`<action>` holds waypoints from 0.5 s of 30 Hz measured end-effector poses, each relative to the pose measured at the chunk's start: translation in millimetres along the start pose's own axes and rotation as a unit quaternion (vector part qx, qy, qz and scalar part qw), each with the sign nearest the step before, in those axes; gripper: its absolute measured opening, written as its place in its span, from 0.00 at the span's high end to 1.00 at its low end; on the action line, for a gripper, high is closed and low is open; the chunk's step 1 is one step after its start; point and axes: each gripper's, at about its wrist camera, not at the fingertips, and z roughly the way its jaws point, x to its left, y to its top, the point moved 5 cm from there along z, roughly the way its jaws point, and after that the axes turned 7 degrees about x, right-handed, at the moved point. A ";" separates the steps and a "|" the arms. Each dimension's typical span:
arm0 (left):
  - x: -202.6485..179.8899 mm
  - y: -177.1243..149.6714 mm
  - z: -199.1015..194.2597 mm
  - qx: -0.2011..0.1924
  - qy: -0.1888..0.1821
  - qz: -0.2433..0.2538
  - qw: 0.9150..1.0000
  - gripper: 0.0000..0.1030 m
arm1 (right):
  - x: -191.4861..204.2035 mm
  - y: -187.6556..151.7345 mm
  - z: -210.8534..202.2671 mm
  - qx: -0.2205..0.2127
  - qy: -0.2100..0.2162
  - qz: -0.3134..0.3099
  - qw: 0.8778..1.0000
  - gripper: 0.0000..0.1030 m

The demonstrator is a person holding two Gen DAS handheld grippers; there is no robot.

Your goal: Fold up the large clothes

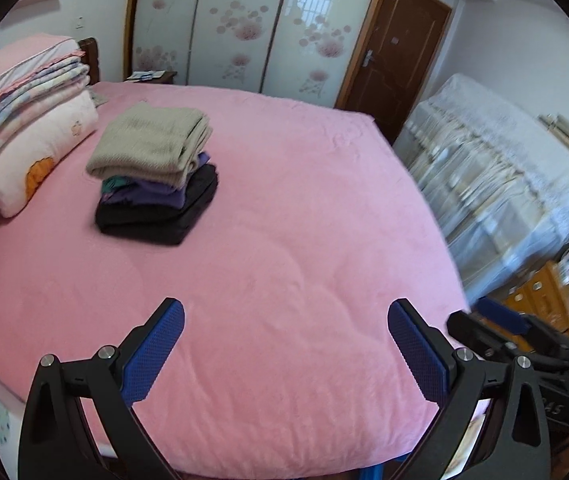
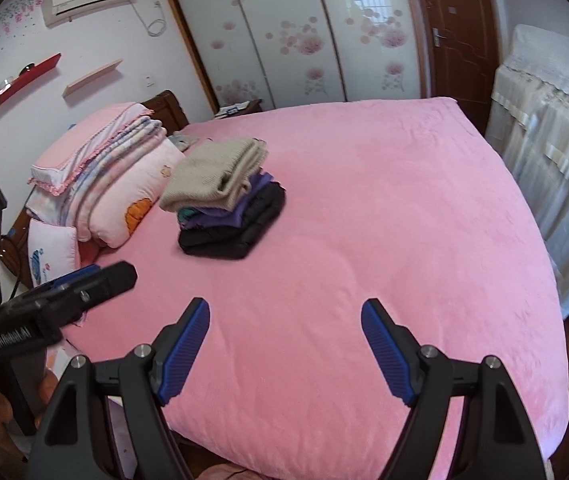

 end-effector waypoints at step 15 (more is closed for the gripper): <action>-23.1 -46.7 20.1 0.036 0.079 0.008 0.996 0.02 | -21.2 -56.0 7.0 0.032 -0.063 0.017 0.997 0.24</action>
